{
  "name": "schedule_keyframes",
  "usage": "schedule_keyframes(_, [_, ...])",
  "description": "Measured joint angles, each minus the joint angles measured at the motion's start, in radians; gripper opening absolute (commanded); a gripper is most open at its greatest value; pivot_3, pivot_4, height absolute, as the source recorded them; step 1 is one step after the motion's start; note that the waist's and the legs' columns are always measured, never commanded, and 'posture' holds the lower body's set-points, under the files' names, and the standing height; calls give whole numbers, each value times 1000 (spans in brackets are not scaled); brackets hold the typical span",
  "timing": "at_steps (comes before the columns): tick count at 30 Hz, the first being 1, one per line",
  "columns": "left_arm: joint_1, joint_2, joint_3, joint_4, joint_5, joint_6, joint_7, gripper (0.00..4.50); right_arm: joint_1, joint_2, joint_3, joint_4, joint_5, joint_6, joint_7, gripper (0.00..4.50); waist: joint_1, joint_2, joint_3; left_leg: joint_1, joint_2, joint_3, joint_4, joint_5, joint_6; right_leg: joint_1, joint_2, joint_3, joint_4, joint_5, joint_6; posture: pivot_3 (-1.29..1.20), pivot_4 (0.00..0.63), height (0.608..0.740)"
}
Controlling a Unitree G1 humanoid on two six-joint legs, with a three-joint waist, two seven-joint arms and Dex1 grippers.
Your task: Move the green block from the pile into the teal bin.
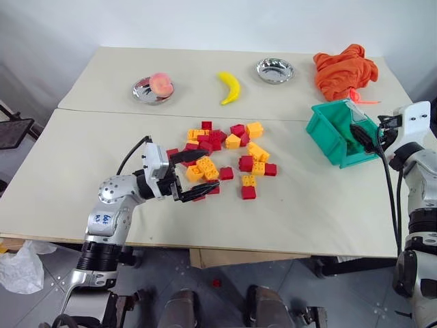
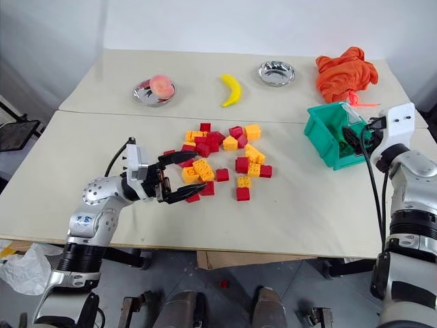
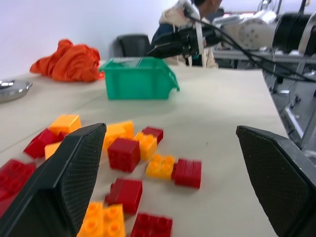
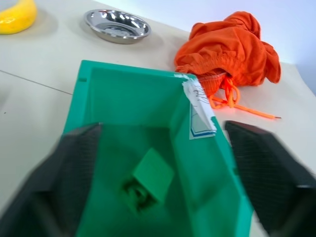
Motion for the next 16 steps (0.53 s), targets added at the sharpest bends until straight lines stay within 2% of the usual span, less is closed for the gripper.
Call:
schedule_keyframes(3, [13, 60, 13, 10, 21, -8, -1, 4500, 117, 9, -7, -161, 97, -30, 147, 4456, 2, 0, 0, 0, 1, -1, -1, 0, 0, 0, 1, -1, -1, 0, 0, 0, 150, 740])
schedule_keyframes(5, [33, 105, 39, 28, 41, -17, 6, 4500, 277, 24, -2, -371, 201, -3, 280, 4456, 3, 0, 0, 0, 1, -1, -2, 0, 0, 0, 1, -2, -2, 0, 0, 0, 150, 740])
schedule_keyframes(8, [87, 147, 79, 36, 52, -42, 9, 4500, 482, 28, 41, -609, 272, 53, 375, 4456, 4, 0, 0, -1, 0, -1, -1, 0, 1, 1, 0, -1, -2, 0, 0, 0, 150, 740])
schedule_keyframes(13, [174, 164, 126, 52, 71, -94, 34, 4500, 706, 37, 69, -829, 300, 76, 401, 4456, 6, 0, 0, 0, 0, -2, 0, -1, 1, 1, 0, -1, -1, 0, 0, 0, 150, 740])
schedule_keyframes(16, [198, 164, 139, 57, 71, -100, 56, 4500, 782, 56, 71, -867, 293, 64, 377, 4456, 6, 0, 0, 0, 0, -1, 0, -1, 1, 1, 0, -1, -1, 0, 0, 0, 150, 740])
